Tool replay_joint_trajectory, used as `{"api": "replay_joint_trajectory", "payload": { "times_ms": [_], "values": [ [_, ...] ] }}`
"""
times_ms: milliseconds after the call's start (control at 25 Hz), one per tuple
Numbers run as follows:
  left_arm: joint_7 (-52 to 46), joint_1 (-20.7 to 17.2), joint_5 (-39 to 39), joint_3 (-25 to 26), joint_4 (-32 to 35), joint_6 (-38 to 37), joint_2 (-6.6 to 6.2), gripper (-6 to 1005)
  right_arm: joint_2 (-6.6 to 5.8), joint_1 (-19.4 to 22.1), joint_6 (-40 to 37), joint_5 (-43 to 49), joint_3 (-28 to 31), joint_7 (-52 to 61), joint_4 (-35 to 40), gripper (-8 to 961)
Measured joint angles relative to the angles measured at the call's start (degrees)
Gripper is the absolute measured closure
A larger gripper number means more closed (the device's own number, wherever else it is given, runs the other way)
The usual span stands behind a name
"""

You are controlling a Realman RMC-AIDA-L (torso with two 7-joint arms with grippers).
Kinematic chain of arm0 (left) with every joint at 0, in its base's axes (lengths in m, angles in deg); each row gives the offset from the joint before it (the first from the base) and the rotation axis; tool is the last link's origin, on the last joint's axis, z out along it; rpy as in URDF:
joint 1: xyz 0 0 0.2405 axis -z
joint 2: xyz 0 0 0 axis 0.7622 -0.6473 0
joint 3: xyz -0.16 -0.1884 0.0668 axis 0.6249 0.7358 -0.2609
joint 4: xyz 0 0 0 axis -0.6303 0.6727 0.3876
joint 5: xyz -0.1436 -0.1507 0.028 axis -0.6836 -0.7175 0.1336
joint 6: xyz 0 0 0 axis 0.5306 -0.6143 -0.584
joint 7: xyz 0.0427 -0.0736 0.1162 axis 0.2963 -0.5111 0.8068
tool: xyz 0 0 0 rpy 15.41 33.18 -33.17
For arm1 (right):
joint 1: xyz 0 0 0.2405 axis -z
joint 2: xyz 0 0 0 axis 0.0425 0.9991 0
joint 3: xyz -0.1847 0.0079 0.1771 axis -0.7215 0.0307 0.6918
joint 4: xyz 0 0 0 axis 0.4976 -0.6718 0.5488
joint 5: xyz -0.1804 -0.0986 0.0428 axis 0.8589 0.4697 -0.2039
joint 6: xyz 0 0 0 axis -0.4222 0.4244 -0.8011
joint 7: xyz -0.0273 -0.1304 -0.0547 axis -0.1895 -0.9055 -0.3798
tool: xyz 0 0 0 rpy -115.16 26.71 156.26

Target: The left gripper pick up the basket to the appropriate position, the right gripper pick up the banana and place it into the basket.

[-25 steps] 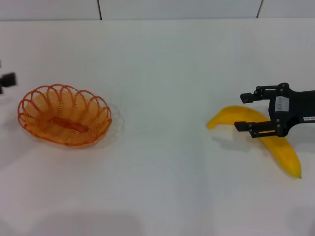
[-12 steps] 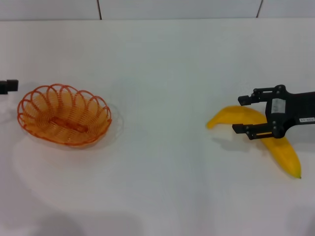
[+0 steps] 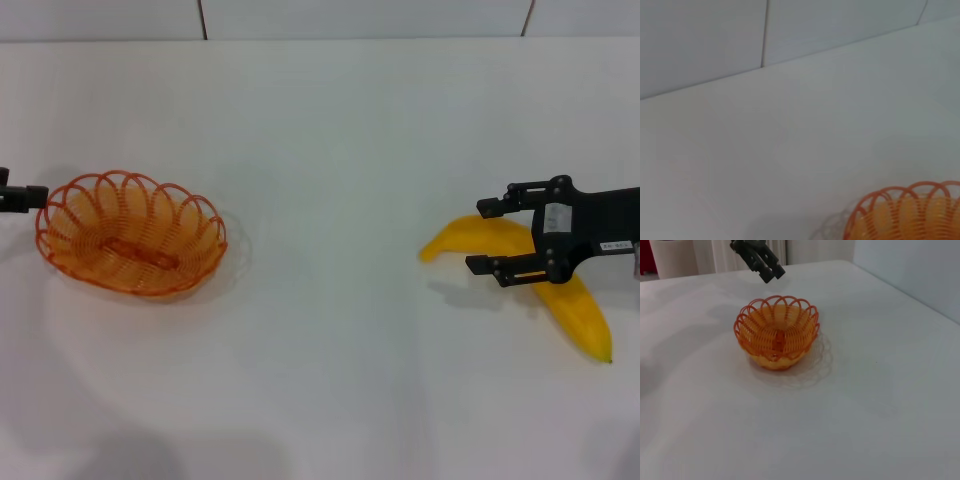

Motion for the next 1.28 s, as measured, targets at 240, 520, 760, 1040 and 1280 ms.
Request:
{"api": "replay_joint_trajectory", "payload": {
  "times_ms": [240,520,760,1040,1280],
  "values": [
    [0.4,1.2,1.6,-0.1,-2.8,3.4,0.45,261,0.06,0.0,0.0,0.0,0.0,0.0,0.0,195],
    [2.5,3.5,2.5,-0.3,-9.9,9.4,0.53,277,0.11,0.0,0.0,0.0,0.0,0.2,0.0,195],
    [3.7,4.0,2.6,-0.3,-11.1,11.7,1.57,297,0.11,-0.1,0.0,0.0,-0.3,0.6,0.0,196],
    [4.0,4.1,3.2,-1.0,-11.6,13.4,2.65,320,0.11,-0.1,0.0,0.1,-0.2,0.6,0.0,195],
    [4.0,4.0,3.3,-1.0,-11.8,14.2,3.19,339,0.11,-0.1,0.0,0.1,-0.2,0.7,0.0,194]
  ]
}}
